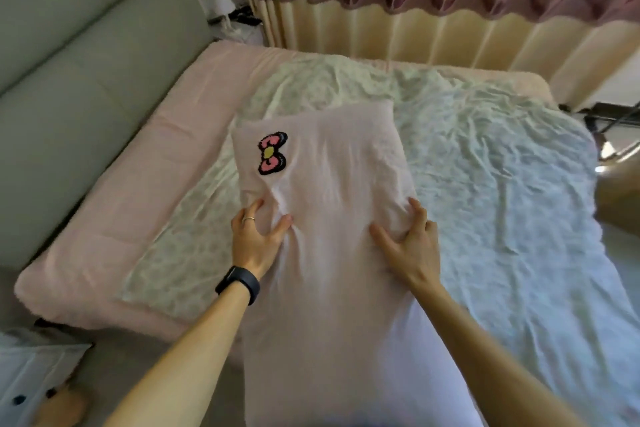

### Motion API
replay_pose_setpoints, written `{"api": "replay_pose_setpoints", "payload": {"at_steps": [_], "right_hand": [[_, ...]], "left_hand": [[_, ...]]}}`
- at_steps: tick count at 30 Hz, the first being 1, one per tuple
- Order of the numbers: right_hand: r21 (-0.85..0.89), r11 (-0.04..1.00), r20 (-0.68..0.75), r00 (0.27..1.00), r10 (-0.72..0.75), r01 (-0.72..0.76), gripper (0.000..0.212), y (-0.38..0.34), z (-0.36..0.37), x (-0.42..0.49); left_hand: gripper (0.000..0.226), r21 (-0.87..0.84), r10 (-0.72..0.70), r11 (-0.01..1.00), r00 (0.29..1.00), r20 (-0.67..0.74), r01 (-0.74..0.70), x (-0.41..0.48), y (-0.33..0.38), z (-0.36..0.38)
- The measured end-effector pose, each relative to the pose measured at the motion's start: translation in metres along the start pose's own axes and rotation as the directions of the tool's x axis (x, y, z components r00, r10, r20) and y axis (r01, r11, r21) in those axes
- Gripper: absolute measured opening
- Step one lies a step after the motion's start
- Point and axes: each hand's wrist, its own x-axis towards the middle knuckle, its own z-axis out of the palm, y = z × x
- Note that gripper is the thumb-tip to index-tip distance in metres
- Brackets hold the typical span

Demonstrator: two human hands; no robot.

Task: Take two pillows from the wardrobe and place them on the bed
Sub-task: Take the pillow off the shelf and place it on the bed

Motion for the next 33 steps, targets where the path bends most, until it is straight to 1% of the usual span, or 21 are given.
{"api": "replay_pose_setpoints", "payload": {"at_steps": [1,2,3,4,6,7,10,12,15,18,20,22,25,29,31,33], "right_hand": [[-0.018,1.0,0.01,1.0,0.023,-0.022,0.098,0.014,-0.003,0.003],[-0.039,0.996,0.042,0.996,0.081,-0.079,0.108,0.032,-0.004,0.004],[-0.075,0.984,0.079,0.982,0.17,-0.164,0.114,0.05,-0.002,0.002],[-0.118,0.961,0.101,0.96,0.263,-0.251,0.116,0.071,0.003,-0.006],[-0.151,0.924,0.1,0.925,0.367,-0.351,0.115,0.107,0.016,-0.026],[-0.162,0.915,0.105,0.915,0.389,-0.371,0.113,0.12,0.022,-0.038],[-0.142,0.909,0.145,0.9,0.41,-0.391,0.102,0.144,0.031,-0.06],[-0.104,0.893,0.172,0.877,0.449,-0.437,0.097,0.153,0.036,-0.06],[-0.113,0.884,0.182,0.865,0.467,-0.454,0.091,0.167,0.044,-0.044],[-0.143,0.887,0.201,0.865,0.46,-0.439,0.09,0.181,0.055,-0.012],[-0.116,0.889,0.196,0.868,0.457,-0.442,0.088,0.185,0.061,0.012],[-0.068,0.898,0.164,0.883,0.439,-0.434,0.087,0.185,0.067,0.036],[-0.005,0.895,0.126,0.888,0.443,-0.446,0.089,0.179,0.073,0.07],[0.013,0.859,0.165,0.848,0.504,-0.512,0.098,0.173,0.082,0.096],[0.018,0.832,0.182,0.82,0.543,-0.555,0.106,0.17,0.085,0.1],[0.018,0.816,0.177,0.805,0.566,-0.577,0.107,0.167,0.084,0.101]], "left_hand": [[0.077,0.044,-0.015,0.999,1.0,0.002,0.015,0.005,-0.001,0.012],[0.08,0.132,-0.031,0.991,0.999,-0.005,0.032,0.008,-0.004,0.023],[0.082,0.22,-0.066,0.973,0.998,-0.004,0.065,0.01,-0.008,0.033],[0.083,0.27,-0.13,0.955,0.991,0.018,0.121,0.008,-0.014,0.042],[0.082,0.274,-0.252,0.938,0.96,0.121,0.212,0.007,-0.027,0.059],[0.08,0.286,-0.28,0.932,0.942,0.184,0.221,0.005,-0.033,0.066],[0.069,0.342,-0.287,0.926,0.885,0.366,0.158,0.003,-0.052,0.083],[0.064,0.357,-0.325,0.918,0.848,0.419,0.175,0.009,-0.062,0.092],[0.063,0.368,-0.367,0.905,0.828,0.424,0.213,0.021,-0.073,0.107],[0.066,0.344,-0.38,0.905,0.841,0.386,0.251,0.031,-0.083,0.123],[0.074,0.306,-0.388,0.907,0.859,0.333,0.29,0.039,-0.086,0.131],[0.088,0.26,-0.393,0.91,0.872,0.291,0.323,0.049,-0.087,0.137],[0.107,0.215,-0.396,0.913,0.882,0.256,0.348,0.069,-0.086,0.145],[0.117,0.179,-0.36,0.931,0.88,0.309,0.318,0.092,-0.09,0.152],[0.118,0.174,-0.345,0.937,0.878,0.333,0.303,0.1,-0.092,0.154],[0.116,0.181,-0.338,0.94,0.876,0.345,0.291,0.105,-0.091,0.151]]}}
